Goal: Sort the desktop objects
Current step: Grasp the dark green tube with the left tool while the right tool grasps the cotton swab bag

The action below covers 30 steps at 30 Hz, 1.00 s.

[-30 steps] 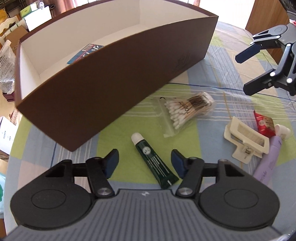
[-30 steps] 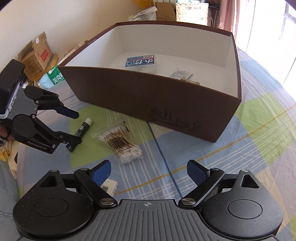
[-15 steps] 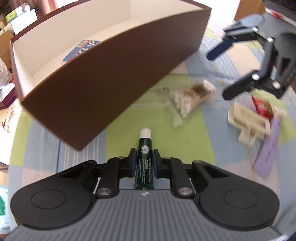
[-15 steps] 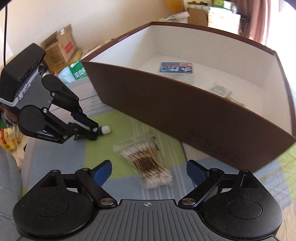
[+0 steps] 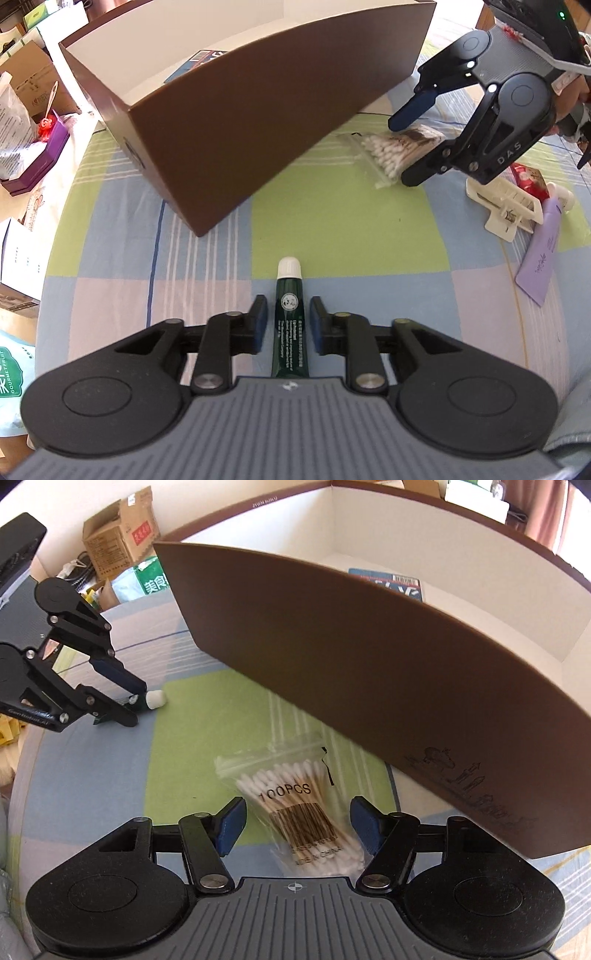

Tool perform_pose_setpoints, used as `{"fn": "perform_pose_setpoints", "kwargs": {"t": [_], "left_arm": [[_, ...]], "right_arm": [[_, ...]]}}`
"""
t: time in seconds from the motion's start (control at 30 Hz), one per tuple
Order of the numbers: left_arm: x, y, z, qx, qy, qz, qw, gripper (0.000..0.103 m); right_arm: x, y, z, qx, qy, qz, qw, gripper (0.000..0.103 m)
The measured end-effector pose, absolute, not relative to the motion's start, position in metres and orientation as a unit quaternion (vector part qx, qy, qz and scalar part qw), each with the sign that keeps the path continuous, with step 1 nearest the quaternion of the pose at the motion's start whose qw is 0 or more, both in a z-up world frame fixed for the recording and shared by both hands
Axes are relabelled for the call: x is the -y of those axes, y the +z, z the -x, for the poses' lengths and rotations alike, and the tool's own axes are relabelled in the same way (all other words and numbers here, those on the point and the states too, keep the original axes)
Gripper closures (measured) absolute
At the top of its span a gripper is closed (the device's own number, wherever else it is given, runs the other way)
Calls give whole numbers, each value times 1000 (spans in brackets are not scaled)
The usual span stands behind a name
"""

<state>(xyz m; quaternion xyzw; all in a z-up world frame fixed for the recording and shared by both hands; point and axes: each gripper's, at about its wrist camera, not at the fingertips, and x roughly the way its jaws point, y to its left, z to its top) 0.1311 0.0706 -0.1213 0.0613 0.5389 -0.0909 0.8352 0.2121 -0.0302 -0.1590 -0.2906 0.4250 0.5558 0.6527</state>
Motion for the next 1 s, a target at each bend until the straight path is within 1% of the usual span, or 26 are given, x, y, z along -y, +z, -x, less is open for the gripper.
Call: {"fn": "perform_pose_setpoints", "kwargs": {"t": [0.03, 0.07, 0.1, 0.13, 0.17, 0.2, 0.4, 0.8, 1.0], "left_arm": [[-70, -121, -131, -537, -93, -63, 836, 81], [-70, -121, -132, -536, -95, -64, 837, 82], [-69, -121, -132, -535, -97, -66, 837, 82], [-70, -120, -132, -535, -99, -67, 836, 83], [-70, -118, -130, -535, -102, -69, 836, 85], [-70, -116, -129, -536, -105, -71, 834, 90], [-68, -105, -121, -535, -113, -88, 833, 90], [-67, -66, -106, -508, -111, -116, 846, 90], [-72, -36, -96, -481, -135, -129, 857, 90]], "right_arm": [[30, -158, -211, -427, 553, 291, 654, 34], [31, -157, -209, -429, 550, 291, 655, 37], [31, -156, -208, -431, 547, 291, 656, 56], [31, -154, -206, -433, 544, 290, 657, 72], [31, -153, -205, -435, 541, 290, 659, 73], [31, -152, -203, -437, 538, 290, 660, 74], [35, -142, -193, -445, 521, 285, 671, 74], [71, -101, -173, -464, 460, 200, 730, 74], [83, -70, -170, -469, 440, 162, 748, 74]]}}
